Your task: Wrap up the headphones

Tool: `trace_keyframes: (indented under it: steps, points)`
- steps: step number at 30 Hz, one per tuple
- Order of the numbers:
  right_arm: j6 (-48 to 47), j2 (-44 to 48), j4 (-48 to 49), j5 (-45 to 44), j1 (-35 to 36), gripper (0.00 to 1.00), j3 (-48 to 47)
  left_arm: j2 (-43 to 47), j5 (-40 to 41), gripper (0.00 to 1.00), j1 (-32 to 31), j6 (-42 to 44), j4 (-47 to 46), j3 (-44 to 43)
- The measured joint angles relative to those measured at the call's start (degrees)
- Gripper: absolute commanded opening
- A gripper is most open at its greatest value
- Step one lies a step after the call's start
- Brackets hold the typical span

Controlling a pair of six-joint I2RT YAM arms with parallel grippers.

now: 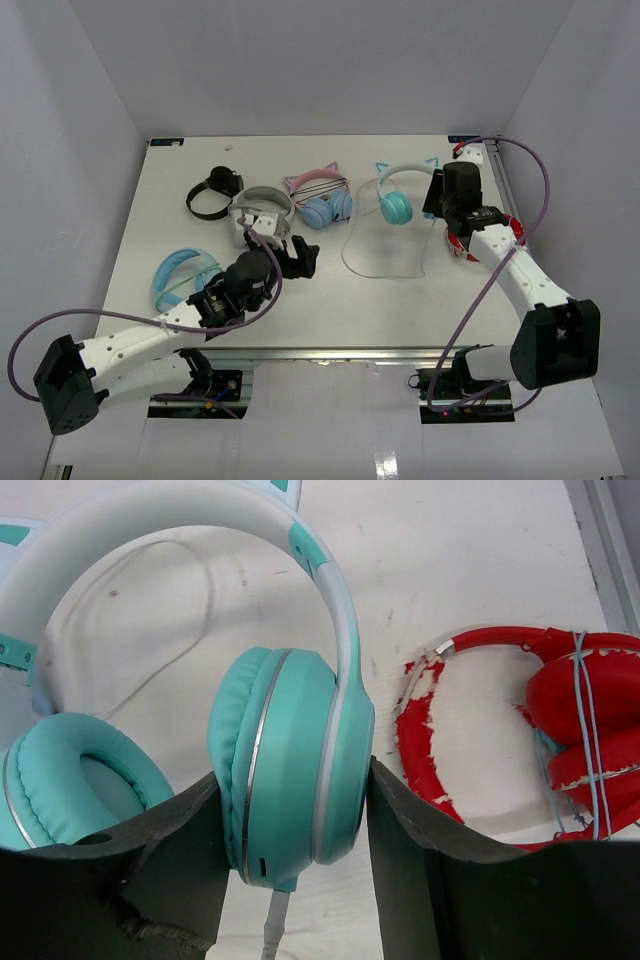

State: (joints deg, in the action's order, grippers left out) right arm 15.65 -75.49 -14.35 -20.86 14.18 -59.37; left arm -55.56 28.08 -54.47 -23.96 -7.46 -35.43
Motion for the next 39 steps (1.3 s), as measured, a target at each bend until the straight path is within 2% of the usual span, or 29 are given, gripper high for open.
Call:
trace_keyframes:
  steps: [7, 14, 22, 29, 34, 39]
  points:
    - [-2.21, 11.47, 0.71, 2.88, 9.76, 0.08, 3.94, -13.66, -5.95, 0.94, 0.01, 2.58, 16.31, -31.05]
    - [-4.52, 21.89, 0.83, 7.14, 19.81, 0.08, 9.1, -19.73, -11.77, 0.91, 0.04, 9.44, 30.5, -49.25]
    - [-5.63, 27.18, 0.68, 9.48, 24.1, 0.08, 13.05, -25.55, -14.14, 0.83, 0.07, 15.56, 44.73, -58.36]
    - [-5.84, 28.72, 0.53, 10.8, 25.46, 0.08, 13.51, -32.98, -12.13, 0.78, 0.2, 18.12, 54.25, -61.17]
    - [-6.45, 29.88, 0.49, 10.77, 25.69, 0.08, 13.53, -37.15, -10.51, 0.77, 0.29, 19.45, 57.78, -61.21]
    - [-6.96, 29.88, 0.31, 11.01, 25.75, 0.08, 13.53, -37.74, -9.73, 0.76, 0.25, 20.23, 58.88, -61.23]
